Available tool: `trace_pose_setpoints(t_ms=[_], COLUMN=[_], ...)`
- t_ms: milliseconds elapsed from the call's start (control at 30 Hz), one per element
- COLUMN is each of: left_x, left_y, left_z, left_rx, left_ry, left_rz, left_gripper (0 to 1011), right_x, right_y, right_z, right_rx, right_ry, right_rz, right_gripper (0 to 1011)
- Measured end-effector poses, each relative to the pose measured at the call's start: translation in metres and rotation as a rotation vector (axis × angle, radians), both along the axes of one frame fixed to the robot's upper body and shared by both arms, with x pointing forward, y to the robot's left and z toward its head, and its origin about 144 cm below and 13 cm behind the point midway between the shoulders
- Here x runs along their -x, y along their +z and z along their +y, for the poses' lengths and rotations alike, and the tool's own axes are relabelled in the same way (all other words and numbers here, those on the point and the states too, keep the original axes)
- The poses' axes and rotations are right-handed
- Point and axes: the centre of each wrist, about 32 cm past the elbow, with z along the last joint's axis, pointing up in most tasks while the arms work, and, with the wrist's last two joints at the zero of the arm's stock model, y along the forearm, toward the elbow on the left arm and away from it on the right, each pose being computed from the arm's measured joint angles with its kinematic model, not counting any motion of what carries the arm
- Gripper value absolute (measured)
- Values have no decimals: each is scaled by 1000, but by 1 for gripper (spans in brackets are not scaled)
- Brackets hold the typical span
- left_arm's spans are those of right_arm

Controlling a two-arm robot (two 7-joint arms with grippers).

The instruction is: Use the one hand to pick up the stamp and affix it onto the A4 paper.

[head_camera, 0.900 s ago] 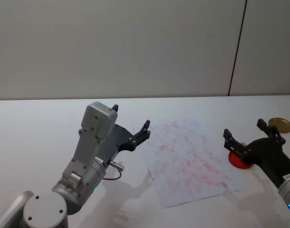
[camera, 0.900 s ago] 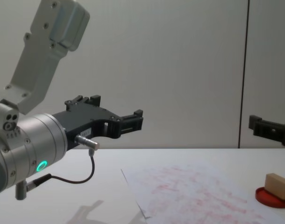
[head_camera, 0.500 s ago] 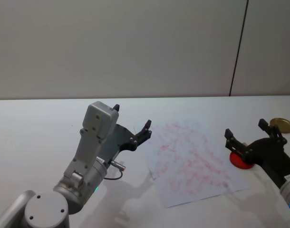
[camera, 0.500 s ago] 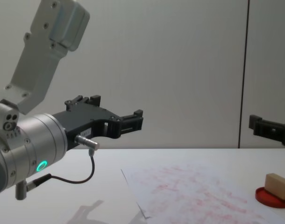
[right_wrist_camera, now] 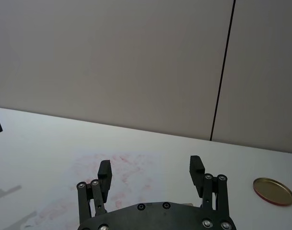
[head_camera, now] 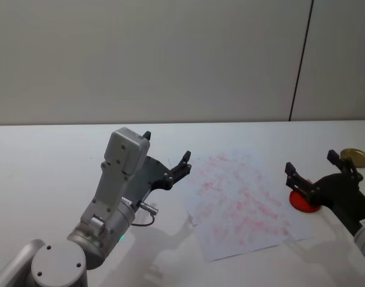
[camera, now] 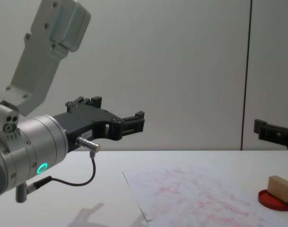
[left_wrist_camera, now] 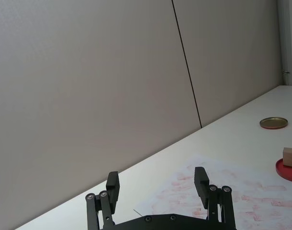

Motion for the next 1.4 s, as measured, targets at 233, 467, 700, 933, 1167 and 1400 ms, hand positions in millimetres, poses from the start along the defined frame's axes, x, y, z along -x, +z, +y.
trace_pose_setpoints(t_ms=[233,467,700,933,1167,1400], left_x=[0,0,0,0,0,0], left_y=[0,0,0,0,0,0], left_z=[0,0,0,0,0,0], left_rx=[0,0,0,0,0,0], left_ry=[0,0,0,0,0,0], left_rz=[0,0,0,0,0,0], left_gripper=[993,993,993,993,993,993], right_x=[-9,-19,-29,-36,-42,-47], right_y=[-4,-9,-17,-26,-34,-41], right_z=[-10,-22,-31,-35,-35,-35], right_rx=[13,27,39,43,46,44], right_ry=[-2,5,14,18,18,11], right_rz=[42,88,135,178,215,242], right_gripper=[1001,1001,1001,1001,1001,994])
